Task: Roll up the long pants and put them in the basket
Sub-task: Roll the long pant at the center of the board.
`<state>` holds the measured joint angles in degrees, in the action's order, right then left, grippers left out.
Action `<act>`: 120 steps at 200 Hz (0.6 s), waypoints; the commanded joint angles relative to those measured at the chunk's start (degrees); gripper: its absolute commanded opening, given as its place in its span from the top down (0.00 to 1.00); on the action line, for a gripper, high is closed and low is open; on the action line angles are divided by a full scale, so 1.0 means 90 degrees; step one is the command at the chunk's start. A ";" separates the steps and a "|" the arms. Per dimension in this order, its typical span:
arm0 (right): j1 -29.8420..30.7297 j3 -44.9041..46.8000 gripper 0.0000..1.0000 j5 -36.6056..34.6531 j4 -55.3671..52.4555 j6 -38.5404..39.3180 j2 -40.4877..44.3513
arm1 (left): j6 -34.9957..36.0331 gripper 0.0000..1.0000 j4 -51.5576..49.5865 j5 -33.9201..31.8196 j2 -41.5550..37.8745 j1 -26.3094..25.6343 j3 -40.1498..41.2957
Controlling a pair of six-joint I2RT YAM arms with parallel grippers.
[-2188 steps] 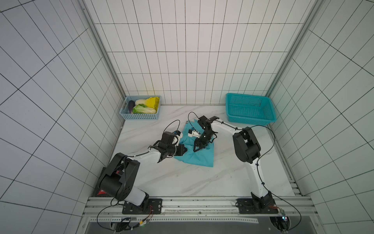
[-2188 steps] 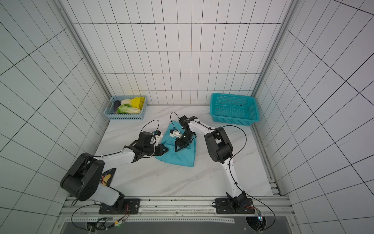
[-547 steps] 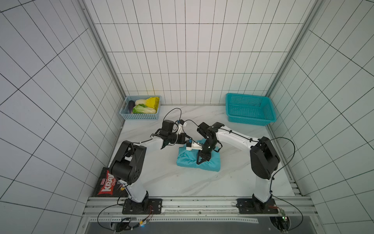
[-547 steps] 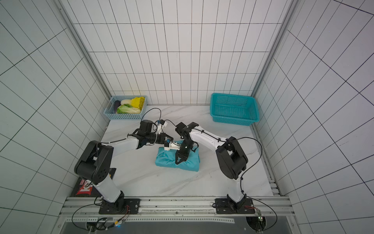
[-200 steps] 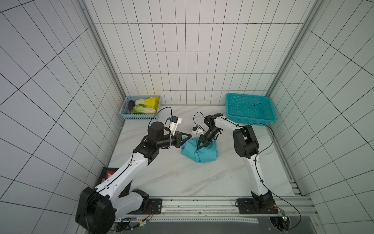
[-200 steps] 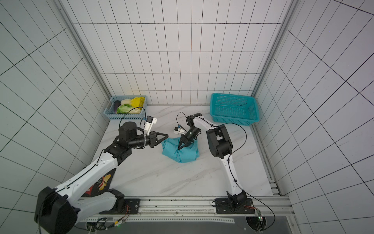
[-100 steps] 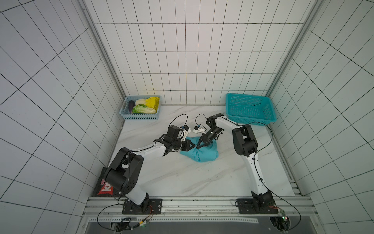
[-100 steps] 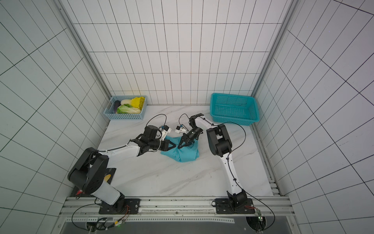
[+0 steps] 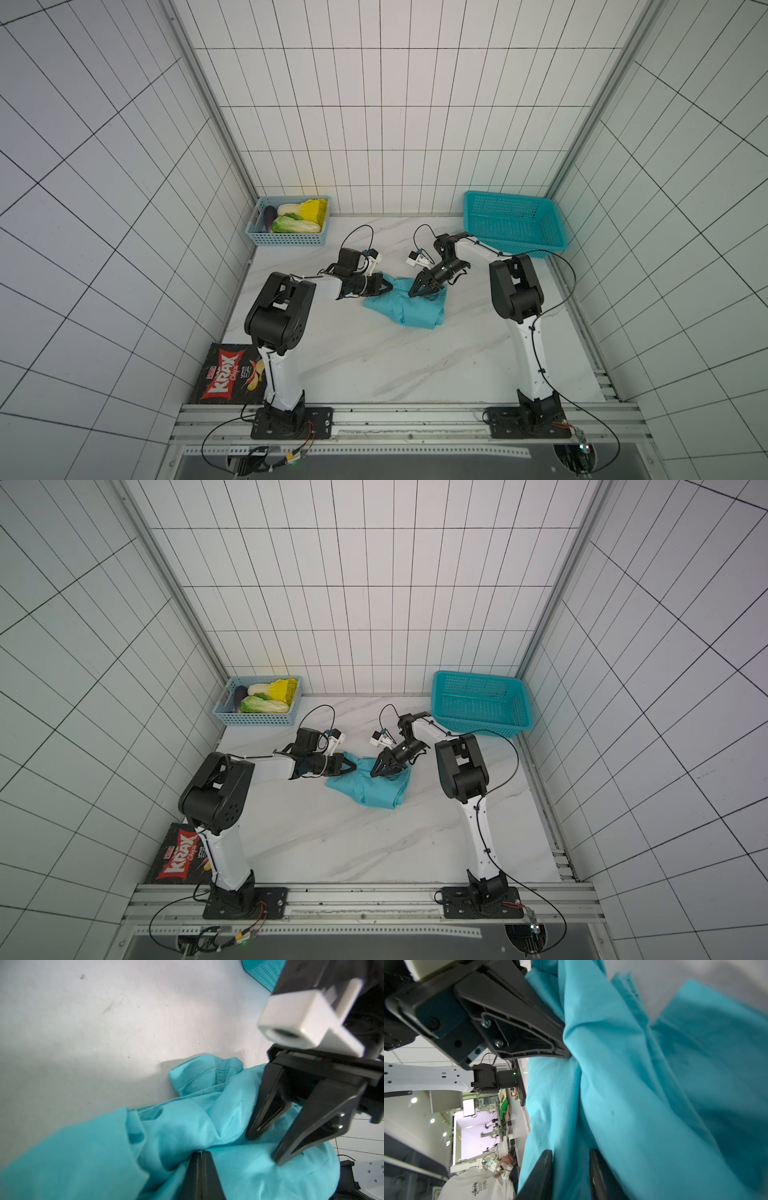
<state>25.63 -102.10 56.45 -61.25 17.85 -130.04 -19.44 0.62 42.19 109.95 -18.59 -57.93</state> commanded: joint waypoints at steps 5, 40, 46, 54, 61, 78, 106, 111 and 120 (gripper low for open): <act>-0.0220 0.0137 0.61 -0.1695 0.0780 -0.1446 0.1464 | 0.0151 1.00 -0.0427 -0.0753 0.0264 0.0158 0.0215; 0.0186 0.0839 0.64 -0.2189 0.1095 -0.1882 0.3006 | 0.0175 1.00 -0.0420 -0.0763 0.0149 0.0161 0.0275; 0.0351 0.1137 0.67 -0.2143 0.1290 -0.1922 0.3247 | 0.0186 1.00 -0.0421 -0.0763 0.0142 0.0164 0.0284; 0.0566 0.1520 0.74 -0.2010 0.1615 -0.2068 0.3465 | 0.0187 1.00 -0.0413 -0.0763 0.0142 0.0161 0.0294; 0.0766 0.1846 0.82 -0.1743 0.1885 -0.2192 0.3537 | 0.0184 1.00 -0.0408 -0.0753 0.0146 0.0161 0.0294; 0.1030 0.2453 0.92 -0.1398 0.2381 -0.2502 0.3345 | 0.0175 1.00 -0.0401 -0.0753 0.0179 0.0161 0.0277; 0.1040 0.3686 0.93 -0.1648 0.3420 -0.2747 0.2906 | 0.0168 1.00 -0.0387 -0.0791 0.0101 0.0171 0.0337; 0.0995 0.3855 0.93 -0.1780 0.3523 -0.2736 0.2807 | 0.0173 1.00 -0.0370 -0.0808 0.0067 0.0171 0.0365; 0.0877 0.4102 0.94 -0.1877 0.3770 -0.2787 0.2575 | 0.0164 1.00 -0.0362 -0.0854 0.0029 0.0180 0.0409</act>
<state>35.90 -71.70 42.87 -34.85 -4.36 -102.89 -19.38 1.72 41.95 109.45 -18.26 -57.01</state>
